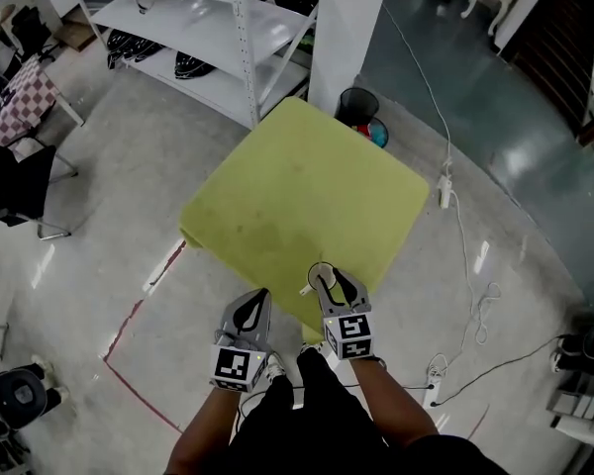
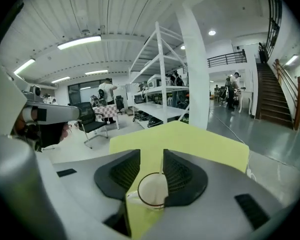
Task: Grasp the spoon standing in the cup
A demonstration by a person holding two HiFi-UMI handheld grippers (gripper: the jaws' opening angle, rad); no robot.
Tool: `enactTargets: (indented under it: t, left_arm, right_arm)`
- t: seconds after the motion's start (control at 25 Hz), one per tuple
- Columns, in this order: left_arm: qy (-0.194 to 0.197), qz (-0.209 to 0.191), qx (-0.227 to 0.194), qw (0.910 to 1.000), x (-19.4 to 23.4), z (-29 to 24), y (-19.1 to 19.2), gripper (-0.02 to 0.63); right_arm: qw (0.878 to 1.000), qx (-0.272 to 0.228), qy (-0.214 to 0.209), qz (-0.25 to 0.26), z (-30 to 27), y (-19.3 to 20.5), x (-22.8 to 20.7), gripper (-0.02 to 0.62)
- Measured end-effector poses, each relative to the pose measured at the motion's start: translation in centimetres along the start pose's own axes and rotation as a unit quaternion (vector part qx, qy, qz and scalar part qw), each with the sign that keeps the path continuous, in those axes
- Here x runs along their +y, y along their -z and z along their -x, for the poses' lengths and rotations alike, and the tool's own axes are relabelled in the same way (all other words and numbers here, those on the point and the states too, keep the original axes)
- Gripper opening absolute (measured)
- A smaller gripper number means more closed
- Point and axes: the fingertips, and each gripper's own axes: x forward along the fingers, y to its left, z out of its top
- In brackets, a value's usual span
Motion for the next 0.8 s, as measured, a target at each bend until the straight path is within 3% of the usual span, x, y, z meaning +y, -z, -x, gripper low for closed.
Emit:
enactTargets:
  t: [0.4, 0.8]
  left_arm:
    - [-0.017, 0.003, 0.014, 0.9997, 1.7, -2.5, 1.7, 0.006]
    - [-0.029, 0.024, 0.03, 0.9988, 2.9, -3.2, 3.2, 0.006]
  right_arm:
    - [0.997, 0.078, 0.007, 0.017, -5.3, 3.5, -2.0, 0.124]
    - [0.995, 0.092, 0.026, 0.011, -7.2, 4.1, -2.1, 0.09]
